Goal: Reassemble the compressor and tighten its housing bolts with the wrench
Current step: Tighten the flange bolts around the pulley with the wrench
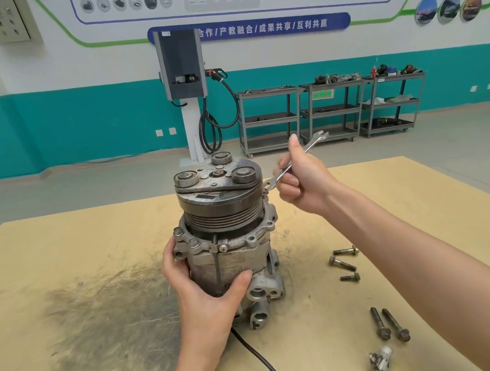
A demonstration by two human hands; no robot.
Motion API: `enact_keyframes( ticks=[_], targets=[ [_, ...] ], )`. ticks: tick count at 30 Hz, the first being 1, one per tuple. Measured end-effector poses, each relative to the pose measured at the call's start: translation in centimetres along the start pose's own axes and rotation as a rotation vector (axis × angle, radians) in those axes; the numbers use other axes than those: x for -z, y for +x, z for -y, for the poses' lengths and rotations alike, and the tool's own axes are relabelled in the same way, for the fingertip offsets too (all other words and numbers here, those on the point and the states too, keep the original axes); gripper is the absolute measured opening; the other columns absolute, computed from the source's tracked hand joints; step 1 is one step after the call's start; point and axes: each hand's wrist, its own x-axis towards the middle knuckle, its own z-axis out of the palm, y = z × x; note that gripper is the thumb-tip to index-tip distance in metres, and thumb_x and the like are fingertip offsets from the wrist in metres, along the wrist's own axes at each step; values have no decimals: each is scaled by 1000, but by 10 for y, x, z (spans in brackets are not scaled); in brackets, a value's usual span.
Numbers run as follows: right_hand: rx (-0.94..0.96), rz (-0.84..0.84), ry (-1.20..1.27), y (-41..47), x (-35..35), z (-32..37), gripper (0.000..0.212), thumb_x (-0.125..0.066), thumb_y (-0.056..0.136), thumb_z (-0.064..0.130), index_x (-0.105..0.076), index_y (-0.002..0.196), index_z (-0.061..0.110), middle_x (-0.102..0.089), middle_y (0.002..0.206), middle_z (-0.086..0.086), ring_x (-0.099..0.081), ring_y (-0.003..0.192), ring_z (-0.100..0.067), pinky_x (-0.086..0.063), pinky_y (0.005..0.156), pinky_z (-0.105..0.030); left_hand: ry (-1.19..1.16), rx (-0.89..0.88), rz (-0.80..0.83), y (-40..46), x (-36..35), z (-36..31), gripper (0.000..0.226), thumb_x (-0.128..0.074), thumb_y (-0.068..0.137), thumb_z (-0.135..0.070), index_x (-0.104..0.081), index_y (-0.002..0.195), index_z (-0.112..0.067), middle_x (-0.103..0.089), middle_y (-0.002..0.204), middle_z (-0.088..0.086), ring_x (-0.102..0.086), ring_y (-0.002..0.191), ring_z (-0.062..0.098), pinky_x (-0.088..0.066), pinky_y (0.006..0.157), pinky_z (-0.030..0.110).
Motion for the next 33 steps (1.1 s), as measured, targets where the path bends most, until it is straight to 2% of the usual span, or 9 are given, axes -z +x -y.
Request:
enact_keyframes(
  ticks=[5,9,13,16,18,22,26,28,33],
  targets=[
    [-114,102,1,11,-2,3,56,-34,97,61,-43,65,17,-29,43,3,-23,31,-8,-18,32,-20,10,-12,2,0,0,1,101,-84,58,-39,-17,124,-74,-45,143,-1,-49,129,2,-39,98,6],
    [-131,234,-58,18,-6,1,60,-31,99,59,-45,58,17,-29,38,4,-24,30,-8,-16,36,-19,4,-9,5,0,0,0,97,-80,55,-49,-17,126,-73,-44,143,-2,-48,130,2,-39,99,7],
    [-91,226,-71,17,-5,-2,59,-32,101,56,-46,58,17,-29,39,4,-25,31,-9,-16,38,-19,1,-15,8,0,1,0,97,-80,55,-49,-17,126,-72,-44,143,-1,-48,130,4,-39,100,8],
    [93,109,38,9,-7,-15,54,-31,104,50,-44,65,15,-29,42,3,-25,33,-9,-18,35,-20,-8,-21,9,0,0,0,96,-80,56,-47,-18,125,-73,-44,144,0,-48,131,4,-39,103,13],
    [261,-52,82,-1,-11,-25,54,-29,105,47,-44,66,13,-30,43,2,-26,33,-10,-22,34,-20,-10,-18,7,0,0,0,96,-80,56,-47,-18,125,-73,-45,143,-1,-49,130,3,-41,101,11],
    [532,-334,-32,-25,-18,-47,55,-31,105,44,-52,66,12,-37,39,7,-36,36,-10,-30,38,-22,-4,-24,1,0,-1,2,97,-80,57,-48,-18,128,-69,-45,143,0,-48,130,4,-41,101,10],
    [752,-338,-234,-47,-20,-62,42,-41,97,48,-54,74,15,-43,49,6,-40,47,-15,-33,47,-29,-4,-36,1,0,-1,3,97,-80,58,-47,-18,129,-68,-45,143,1,-48,131,6,-40,103,12],
    [823,-335,-334,-51,-18,-64,38,-46,98,42,-49,75,12,-42,52,11,-39,50,-12,-33,50,-30,1,-40,-1,1,-1,3,96,-80,58,-46,-18,129,-69,-44,144,1,-48,131,6,-39,105,16],
    [858,-306,-531,-58,-13,-62,26,-50,100,29,-43,75,25,-48,52,16,-43,50,-6,-39,54,-39,8,-45,-5,1,-2,2,96,-80,57,-47,-19,127,-71,-45,144,2,-48,132,7,-39,106,20]
  ],
)
